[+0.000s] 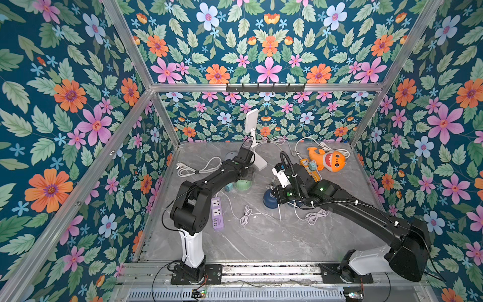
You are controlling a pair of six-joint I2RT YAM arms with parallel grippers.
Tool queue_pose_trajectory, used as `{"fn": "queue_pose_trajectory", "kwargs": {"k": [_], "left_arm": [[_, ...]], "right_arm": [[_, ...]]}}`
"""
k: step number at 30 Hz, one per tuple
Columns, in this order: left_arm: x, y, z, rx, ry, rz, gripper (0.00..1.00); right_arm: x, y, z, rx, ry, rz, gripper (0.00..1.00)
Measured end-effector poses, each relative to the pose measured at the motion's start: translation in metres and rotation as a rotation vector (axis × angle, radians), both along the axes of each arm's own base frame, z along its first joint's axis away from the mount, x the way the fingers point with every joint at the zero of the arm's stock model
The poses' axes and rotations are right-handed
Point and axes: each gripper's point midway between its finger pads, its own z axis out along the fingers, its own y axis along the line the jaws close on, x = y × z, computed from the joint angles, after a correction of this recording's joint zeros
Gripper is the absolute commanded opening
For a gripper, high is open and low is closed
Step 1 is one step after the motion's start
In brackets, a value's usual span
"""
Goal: Charge the cordless meat grinders
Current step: Move the cordless meat grinder to the center of the board.
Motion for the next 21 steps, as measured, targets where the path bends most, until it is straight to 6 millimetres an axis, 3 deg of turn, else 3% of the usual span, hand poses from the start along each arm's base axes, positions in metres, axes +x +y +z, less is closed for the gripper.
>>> {"fn": "queue_pose_trajectory", "kwargs": {"k": [4,5,6,9,17,21], "left_arm": [[-0.021,0.005,-0.002,-0.065,0.022,0.03,0.83],[-0.027,0.005,-0.002,-0.082,0.033,0.037,0.85],[-0.034,0.006,-0.003,-0.101,0.048,0.042,0.98],[-0.057,0.009,-0.002,-0.156,0.087,0.064,1.0],[-0.066,0.027,0.059,-0.219,-0.076,0.096,0.99],[-0.086,0.042,0.077,-0.242,-0.181,0.063,0.93]], "right_arm": [[-0.001,0.001,0.0,0.008,0.003,0.001,0.0],[-0.001,0.001,0.0,0.008,0.002,0.001,0.0],[-0.001,0.001,0.001,0.01,0.001,0.001,0.0],[-0.001,0.0,0.003,0.014,-0.002,0.002,0.0],[-0.003,0.003,0.004,0.025,0.007,0.013,0.0],[-0.003,0.005,0.005,0.031,0.012,0.015,0.0]]}}
